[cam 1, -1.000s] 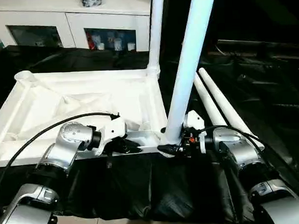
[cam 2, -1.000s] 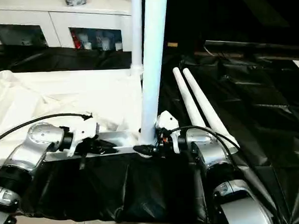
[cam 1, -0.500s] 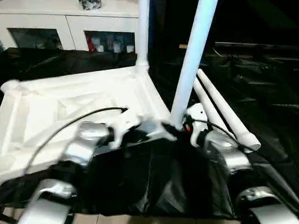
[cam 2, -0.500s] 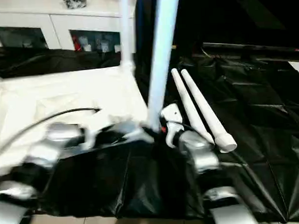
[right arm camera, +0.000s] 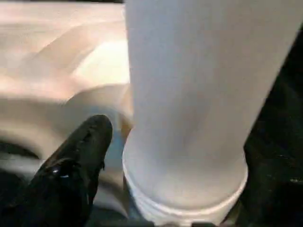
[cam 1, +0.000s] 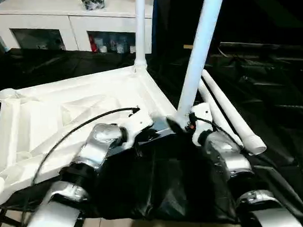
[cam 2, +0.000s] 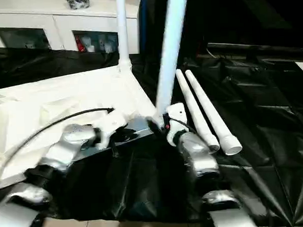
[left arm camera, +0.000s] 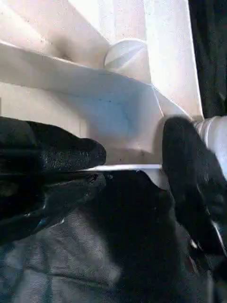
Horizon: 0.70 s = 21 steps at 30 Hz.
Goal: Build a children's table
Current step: Rotate leg to tighten
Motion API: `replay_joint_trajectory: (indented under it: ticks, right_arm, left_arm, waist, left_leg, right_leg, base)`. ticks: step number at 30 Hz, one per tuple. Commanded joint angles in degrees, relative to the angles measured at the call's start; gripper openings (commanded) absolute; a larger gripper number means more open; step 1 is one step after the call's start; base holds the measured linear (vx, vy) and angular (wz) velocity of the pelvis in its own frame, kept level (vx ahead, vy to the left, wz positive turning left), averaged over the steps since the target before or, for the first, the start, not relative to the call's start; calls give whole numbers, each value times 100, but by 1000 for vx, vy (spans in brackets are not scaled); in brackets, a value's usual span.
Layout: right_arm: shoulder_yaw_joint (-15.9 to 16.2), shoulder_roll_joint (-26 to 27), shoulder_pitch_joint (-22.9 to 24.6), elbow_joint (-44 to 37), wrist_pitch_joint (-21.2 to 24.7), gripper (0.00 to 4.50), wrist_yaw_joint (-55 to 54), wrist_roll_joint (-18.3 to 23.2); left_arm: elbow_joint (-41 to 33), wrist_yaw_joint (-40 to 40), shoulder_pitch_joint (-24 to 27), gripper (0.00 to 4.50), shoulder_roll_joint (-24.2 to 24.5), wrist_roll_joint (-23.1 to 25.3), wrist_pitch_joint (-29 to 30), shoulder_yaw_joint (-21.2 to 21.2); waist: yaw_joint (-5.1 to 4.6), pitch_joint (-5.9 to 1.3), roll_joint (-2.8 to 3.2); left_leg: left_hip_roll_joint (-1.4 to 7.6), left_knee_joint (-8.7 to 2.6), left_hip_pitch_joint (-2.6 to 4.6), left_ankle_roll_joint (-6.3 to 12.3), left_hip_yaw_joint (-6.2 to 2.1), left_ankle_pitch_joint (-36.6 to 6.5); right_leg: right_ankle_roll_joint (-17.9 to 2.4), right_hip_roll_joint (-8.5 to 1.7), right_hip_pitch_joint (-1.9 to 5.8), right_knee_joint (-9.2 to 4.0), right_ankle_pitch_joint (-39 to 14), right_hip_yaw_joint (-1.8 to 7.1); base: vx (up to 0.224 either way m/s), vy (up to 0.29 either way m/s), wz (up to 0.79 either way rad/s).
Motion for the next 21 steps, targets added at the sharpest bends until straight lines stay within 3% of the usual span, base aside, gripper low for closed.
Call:
replay_joint_trajectory:
  ticks: [1,8,10,16,21]
  right_arm:
    - [481,-57,91,-190,2,385,1036,52]
    - [703,-634,22,-300,143,385,2672,254]
    - [735,-729,-32,-302,194,385,2979,283]
    - [949,-933,-122,-340,309,334,3422,202]
    - [994,-937,-141,-452,487,298,3614,239]
  left_arm:
    - [-96,-498,84,0,41,-201,-296,-145]
    - [-216,-1631,249,0,577,-585,-517,-67]
    - [-236,-1918,285,0,722,-640,-574,-105]
    - [-221,-2265,262,0,934,-733,-555,-79]
    - [-217,-2403,248,0,989,-767,-535,-90]
  waist:
    - [10,-287,-11]
    - [52,-304,13]
    - [59,-297,28]
    - [80,-266,8]
    - [88,-270,-14]
  left_leg:
    - [219,-361,-4,307,-112,-1561]
    - [266,-326,-4,441,-66,-1176]
    - [271,-331,6,437,-63,-1175]
    - [275,-352,28,279,-60,-1358]
    - [273,-352,21,281,-65,-1285]
  right_leg:
    - [-1034,-388,233,-472,-1810,279]
    - [-1419,-352,274,-339,-928,255]
    - [-1475,-357,264,-335,-923,252]
    - [-1376,-366,249,-378,-1367,267]
    - [-1340,-367,256,-366,-1361,268]
  base:
    - [0,0,0]
    - [0,0,0]
    - [0,0,0]
    - [0,0,0]
    - [0,0,0]
